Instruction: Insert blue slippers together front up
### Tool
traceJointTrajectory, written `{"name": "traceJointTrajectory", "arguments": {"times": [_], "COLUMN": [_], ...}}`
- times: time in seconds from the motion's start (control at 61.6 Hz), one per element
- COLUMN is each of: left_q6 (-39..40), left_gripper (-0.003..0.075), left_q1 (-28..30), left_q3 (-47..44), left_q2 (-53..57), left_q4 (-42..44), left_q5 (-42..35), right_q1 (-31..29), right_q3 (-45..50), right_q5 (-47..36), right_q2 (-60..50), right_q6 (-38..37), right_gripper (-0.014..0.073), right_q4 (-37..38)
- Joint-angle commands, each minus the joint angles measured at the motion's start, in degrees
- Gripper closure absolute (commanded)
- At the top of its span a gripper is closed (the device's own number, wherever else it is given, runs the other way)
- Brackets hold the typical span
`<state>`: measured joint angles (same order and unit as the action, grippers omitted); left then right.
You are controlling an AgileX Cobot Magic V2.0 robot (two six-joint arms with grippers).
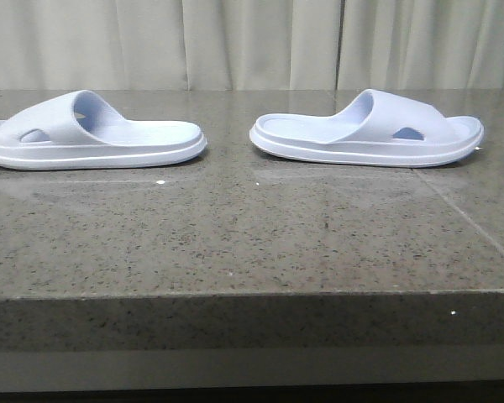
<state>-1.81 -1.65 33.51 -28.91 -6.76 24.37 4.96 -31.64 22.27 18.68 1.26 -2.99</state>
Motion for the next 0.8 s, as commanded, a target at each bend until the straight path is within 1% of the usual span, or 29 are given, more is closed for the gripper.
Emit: {"name": "traceJointTrajectory", "arguments": {"times": [0.0, 0.179, 0.309, 0.455, 0.52, 0.666, 0.715, 0.78], "left_q6": [0.38, 0.38, 0.38, -0.70, -4.10, -19.56, -23.37, -26.55], "left_gripper": [0.0027, 0.0027, 0.0027, 0.0027, 0.0027, 0.0027, 0.0027, 0.0027], "left_q1": [-0.17, -0.17, -0.04, 3.20, 6.34, 14.93, 17.22, 19.86], "left_q3": [4.36, 13.60, 22.56, 30.87, 34.25, 39.91, 41.08, 43.04], "left_q2": [-4.67, -18.29, -29.02, -38.94, -43.20, -51.58, -54.01, -57.58], "left_q4": [-0.86, -1.23, -1.23, -4.57, -9.63, -29.45, -35.37, -38.94], "left_q5": [-3.63, -1.32, 3.39, 9.23, 12.16, 23.75, 27.38, 32.88], "right_q1": [-0.15, -0.15, -0.15, -0.15, -0.15, -0.15, -0.15, -0.15], "right_q3": [-1.93, -1.93, -1.93, -1.93, -1.93, -1.93, -1.93, -1.93], "right_q5": [-5.08, -4.90, -4.65, -4.65, -4.65, -4.08, -3.78, -3.38], "right_q2": [0.98, 0.98, 0.98, 0.98, 0.98, 0.98, 0.98, 0.98], "right_q6": [0.17, 0.17, 0.17, 0.17, 0.17, 0.17, 0.17, 0.17], "right_gripper": [-0.0039, -0.0039, -0.0039, -0.0039, -0.0039, -0.0039, -0.0039, -0.0039], "right_q4": [0.64, 0.64, 0.64, 0.64, 0.64, 0.64, 0.64, 0.64]}}
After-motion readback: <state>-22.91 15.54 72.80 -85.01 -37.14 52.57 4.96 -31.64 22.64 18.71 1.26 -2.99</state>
